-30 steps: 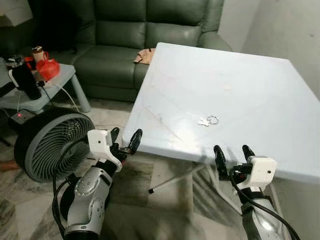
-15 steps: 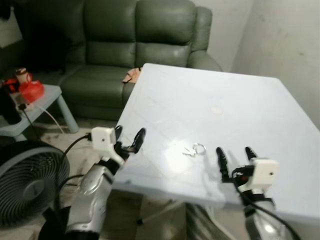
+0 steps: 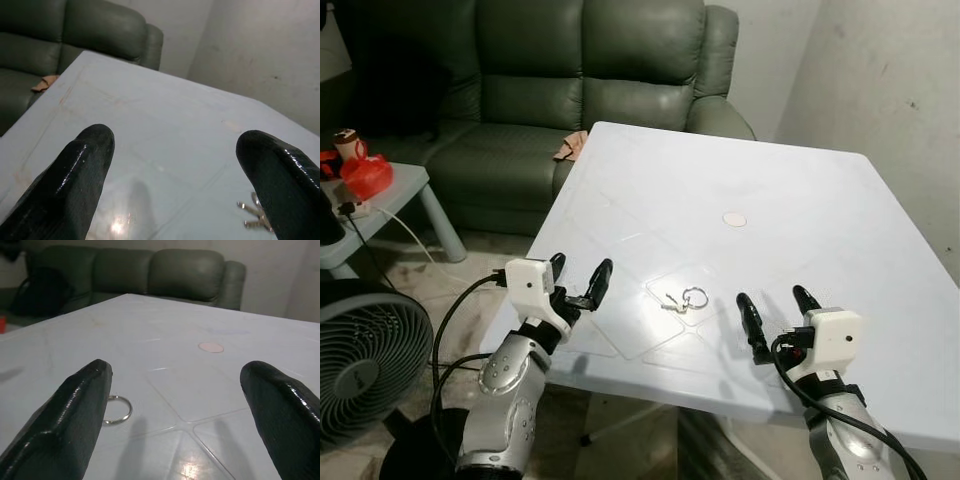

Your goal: Hang keys on a hook

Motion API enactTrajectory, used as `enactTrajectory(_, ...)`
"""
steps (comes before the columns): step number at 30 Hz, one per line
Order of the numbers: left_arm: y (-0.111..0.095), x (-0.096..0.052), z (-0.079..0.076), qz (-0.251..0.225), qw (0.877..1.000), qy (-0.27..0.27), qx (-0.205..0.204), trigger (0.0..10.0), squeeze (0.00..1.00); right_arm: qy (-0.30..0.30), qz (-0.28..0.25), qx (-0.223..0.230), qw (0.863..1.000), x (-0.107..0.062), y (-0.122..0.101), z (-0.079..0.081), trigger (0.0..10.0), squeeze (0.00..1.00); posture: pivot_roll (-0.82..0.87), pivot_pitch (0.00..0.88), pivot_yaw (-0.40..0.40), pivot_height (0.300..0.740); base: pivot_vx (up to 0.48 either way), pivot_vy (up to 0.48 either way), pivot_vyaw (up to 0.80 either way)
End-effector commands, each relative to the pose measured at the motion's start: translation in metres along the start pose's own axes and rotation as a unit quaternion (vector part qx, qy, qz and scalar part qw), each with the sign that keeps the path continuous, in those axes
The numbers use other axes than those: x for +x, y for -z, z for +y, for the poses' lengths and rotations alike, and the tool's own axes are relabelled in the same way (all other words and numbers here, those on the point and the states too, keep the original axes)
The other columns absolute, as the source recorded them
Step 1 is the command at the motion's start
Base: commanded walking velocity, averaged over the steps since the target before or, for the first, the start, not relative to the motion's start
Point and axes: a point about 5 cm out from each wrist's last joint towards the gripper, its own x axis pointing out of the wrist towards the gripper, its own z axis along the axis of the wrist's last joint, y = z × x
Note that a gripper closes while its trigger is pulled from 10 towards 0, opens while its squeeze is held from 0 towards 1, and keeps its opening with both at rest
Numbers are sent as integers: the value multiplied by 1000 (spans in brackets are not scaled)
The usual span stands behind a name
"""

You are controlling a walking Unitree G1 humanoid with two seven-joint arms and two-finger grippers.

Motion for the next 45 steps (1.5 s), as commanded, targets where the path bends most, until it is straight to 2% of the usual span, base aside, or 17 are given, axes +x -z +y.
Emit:
enactTrajectory(1, -5, 1, -4, -11, 1000, 8, 13, 10000, 0, -20, 0, -18, 1000, 3, -4, 0, 10000, 1000, -33, 0, -46, 740, 0, 0, 0)
enactTrajectory(6, -1, -2, -9, -5, 999, 23, 27, 10000, 0, -32, 12, -49, 998, 7, -6, -6, 10000, 1000, -32, 0, -52, 740, 0, 0, 0)
enactTrajectory(7, -1, -2, -10, -6, 999, 24, 27, 10000, 0, -34, 15, -57, 998, 8, -6, -7, 10000, 969, -33, 0, -52, 740, 0, 0, 0)
enactTrajectory(8, 0, -3, -12, -5, 999, 29, 29, 10000, 0, -45, 21, -64, 997, 9, -7, -8, 10000, 667, -31, 0, -54, 740, 0, 0, 0)
enactTrajectory(9, 0, -3, -12, -5, 999, 29, 29, 10000, 0, -45, 21, -64, 997, 9, -7, -8, 10000, 667, -31, 0, -54, 740, 0, 0, 0)
enactTrajectory(10, 1, -4, -14, -4, 999, 34, 35, 10000, 0, -53, 22, -70, 996, 11, -8, -8, 10000, 0, -28, 0, -55, 740, 0, 0, 0)
enactTrajectory(15, 3, -6, -19, -1, 998, 47, 44, 10000, 0, -68, 25, -68, 995, 17, -10, -4, 10000, 0, -20, 0, -62, 740, 0, 0, 0)
enactTrajectory(18, 5, -10, -25, 1, 997, 59, 47, 10000, 0, -77, 34, -60, 995, 26, -11, 4, 10000, 0, -8, 0, -72, 740, 0, 0, 0)
enactTrajectory(21, 6, -15, -34, 7, 996, 77, 45, 10000, 0, -81, 41, -27, 995, 34, -13, 13, 10000, 0, 11, 0, -86, 740, 0, 0, 0)
enactTrajectory(25, 6, -20, -41, 9, 995, 89, 48, 10000, 0, -84, 44, -13, 995, 39, -14, 17, 10000, 0, 24, 3, -98, 740, 0, 0, 0)
enactTrajectory(27, 6, -26, -46, 11, 995, 93, 46, 10000, 0, -83, 51, -1, 995, 44, -15, 21, 10000, 0, 35, 35, -109, 740, 0, 0, 0)
enactTrajectory(32, 5, -35, -51, 16, 995, 90, 39, 10000, 0, -87, 65, 25, 994, 51, -16, 26, 10000, 0, 45, 68, -121, 740, 0, 0, 0)
enactTrajectory(33, 4, -39, -53, 19, 995, 86, 36, 10000, 0, -91, 70, 28, 993, 54, -15, 32, 10000, 0, 51, 97, -129, 740, 0, 0, 0)
enactTrajectory(45, -2, -53, -56, 27, 997, 70, 27, 10000, 0, -114, 74, 38, 990, 64, -18, 63, 10000, 0, 80, 162, -139, 740, 0, 0, 0)
